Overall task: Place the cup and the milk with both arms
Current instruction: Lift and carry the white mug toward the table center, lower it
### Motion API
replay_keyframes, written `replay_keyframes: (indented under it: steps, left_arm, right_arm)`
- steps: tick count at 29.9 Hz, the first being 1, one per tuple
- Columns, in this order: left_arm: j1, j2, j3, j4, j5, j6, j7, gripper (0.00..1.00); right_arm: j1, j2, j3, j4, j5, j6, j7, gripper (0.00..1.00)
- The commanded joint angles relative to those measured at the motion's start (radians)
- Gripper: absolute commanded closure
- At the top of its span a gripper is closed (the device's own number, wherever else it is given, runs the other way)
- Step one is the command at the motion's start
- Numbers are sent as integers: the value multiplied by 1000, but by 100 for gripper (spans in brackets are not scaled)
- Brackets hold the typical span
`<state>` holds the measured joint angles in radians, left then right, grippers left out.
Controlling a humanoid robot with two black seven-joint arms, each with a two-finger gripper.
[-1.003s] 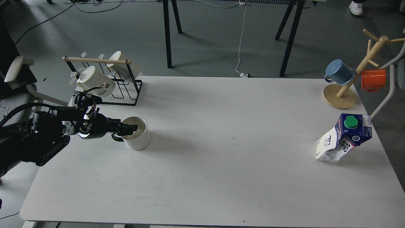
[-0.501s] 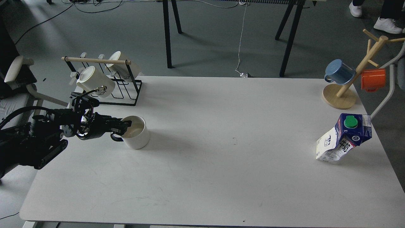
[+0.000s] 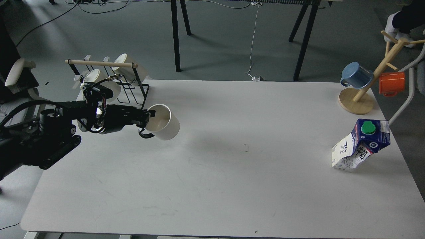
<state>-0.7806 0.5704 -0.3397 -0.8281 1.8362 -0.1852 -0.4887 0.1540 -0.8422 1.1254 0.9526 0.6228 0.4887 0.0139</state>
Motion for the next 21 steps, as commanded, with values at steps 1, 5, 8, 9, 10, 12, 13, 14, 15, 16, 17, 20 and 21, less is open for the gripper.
replay_keyframes:
  steps: [1, 5, 8, 9, 10, 12, 13, 14, 15, 16, 17, 20, 21]
  left_arm:
    - [-40, -29, -2, -46, -2, -34, 0, 100]
    - [-42, -134, 7, -49, -29, -92, 0, 100]
    - [-34, -233, 18, -34, -20, -100, 0, 100]
    - [-32, -271, 21, -25, -15, -102, 0, 100]
    - [-32, -302, 22, -7, -9, -102, 0, 100]
    - [-35, -351, 25, 42, 12, -100, 0, 100]
    - [-35, -369, 25, 65, 29, -99, 0, 99]
    - [-34, -380, 25, 81, 49, -97, 0, 99]
    - [-31, -389, 25, 95, 73, -96, 0, 99]
    - [-28, -391, 25, 102, 92, -96, 0, 99]
    - [-25, -392, 25, 106, 109, -96, 0, 99]
    - [-17, -392, 25, 106, 120, -96, 0, 97]
    - [-16, -392, 25, 106, 120, -94, 0, 95]
  right_arm:
    - [-1, -1, 2, -3, 0, 0, 0, 4]
    - [-1, -3, 4, -3, 3, 0, 0, 4]
    - [1, -3, 5, -3, 5, 0, 0, 4]
    - [1, -5, 5, -5, 5, 0, 0, 4]
    - [1, -8, 5, -5, 5, 0, 0, 4]
    - [1, -9, 5, -5, 6, 0, 0, 4]
    - [1, -11, 5, -5, 6, 0, 0, 4]
    - [1, -11, 5, -5, 6, 0, 0, 4]
    - [1, -11, 7, -5, 6, 0, 0, 4]
    - [1, -11, 7, -5, 6, 0, 0, 4]
    - [1, -11, 7, -5, 6, 0, 0, 4]
    - [1, -11, 7, -5, 8, 0, 0, 4]
    - [1, -11, 5, -5, 8, 0, 0, 4]
